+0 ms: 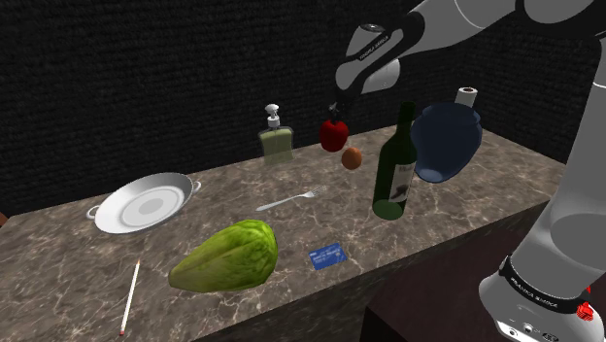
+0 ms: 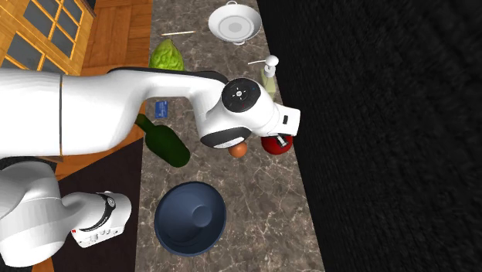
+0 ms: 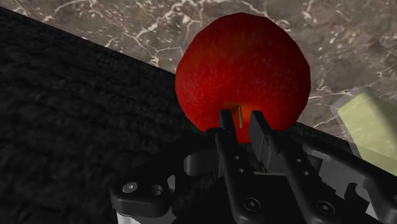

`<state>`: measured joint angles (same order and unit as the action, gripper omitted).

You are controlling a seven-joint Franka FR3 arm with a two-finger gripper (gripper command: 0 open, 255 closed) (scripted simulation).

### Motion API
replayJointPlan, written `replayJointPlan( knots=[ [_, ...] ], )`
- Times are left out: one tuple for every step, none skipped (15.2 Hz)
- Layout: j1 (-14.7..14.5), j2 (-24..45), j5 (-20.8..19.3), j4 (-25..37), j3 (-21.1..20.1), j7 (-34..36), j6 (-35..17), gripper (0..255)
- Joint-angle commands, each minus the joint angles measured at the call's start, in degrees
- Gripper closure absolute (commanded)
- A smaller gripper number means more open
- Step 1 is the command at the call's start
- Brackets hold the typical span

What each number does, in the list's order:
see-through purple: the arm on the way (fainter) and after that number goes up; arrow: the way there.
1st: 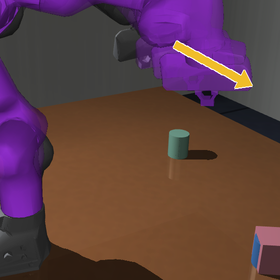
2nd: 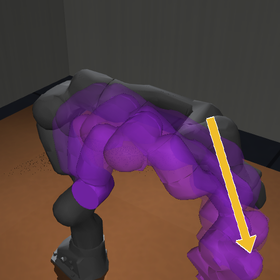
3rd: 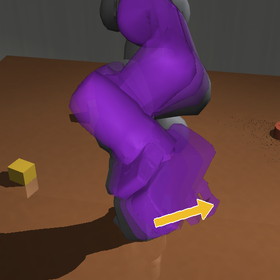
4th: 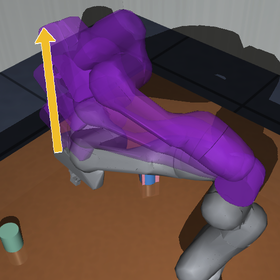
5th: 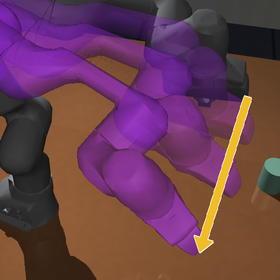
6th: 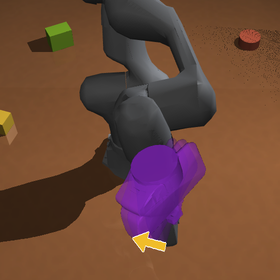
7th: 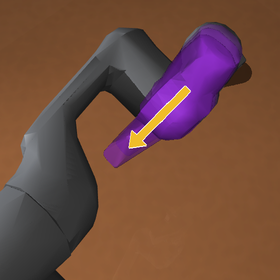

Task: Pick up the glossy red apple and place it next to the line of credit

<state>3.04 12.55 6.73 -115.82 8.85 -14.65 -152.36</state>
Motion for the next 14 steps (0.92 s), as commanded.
replayJointPlan(
  knots=[
    [-0.1, 0.2, 0.0, -0.2, -0.1, 0.0, 0.1, 255],
    [-0.1, 0.1, 0.0, -0.3, -0.1, 0.0, -0.1, 255],
    [-0.1, 0.2, 0.0, -0.4, -0.1, 0.0, -0.2, 255],
    [-0.1, 0.1, 0.0, -0.4, -0.1, 0.1, -0.1, 255],
    [-0.1, 0.1, 0.0, -0.4, -0.1, 0.1, -0.1, 255],
    [-0.1, 0.1, 0.0, -0.4, -0.1, 0.1, -0.1, 255],
    [0.0, 0.2, 0.0, -0.1, -0.1, 0.0, 0.1, 255],
    [-0.1, -0.2, -0.2, 0.2, 0.0, 0.1, 0.8, 255],
    [-0.1, -0.6, -0.4, 0.4, 0.1, 0.3, 1.4, 255],
    [-0.2, -1.0, -0.6, 0.7, 0.1, 0.4, 2.1, 255],
    [-0.2, -1.4, -0.7, 1.1, 0.2, 0.6, 2.8, 255],
    [-0.3, -1.8, -0.9, 1.4, 0.3, 0.7, 3.5, 255],
    [-0.3, -2.1, -1.1, 1.7, 0.3, 0.9, 4.2, 255],
    [-0.3, -2.5, -1.3, 2.1, 0.4, 1.0, 4.9, 255]
  ],
)
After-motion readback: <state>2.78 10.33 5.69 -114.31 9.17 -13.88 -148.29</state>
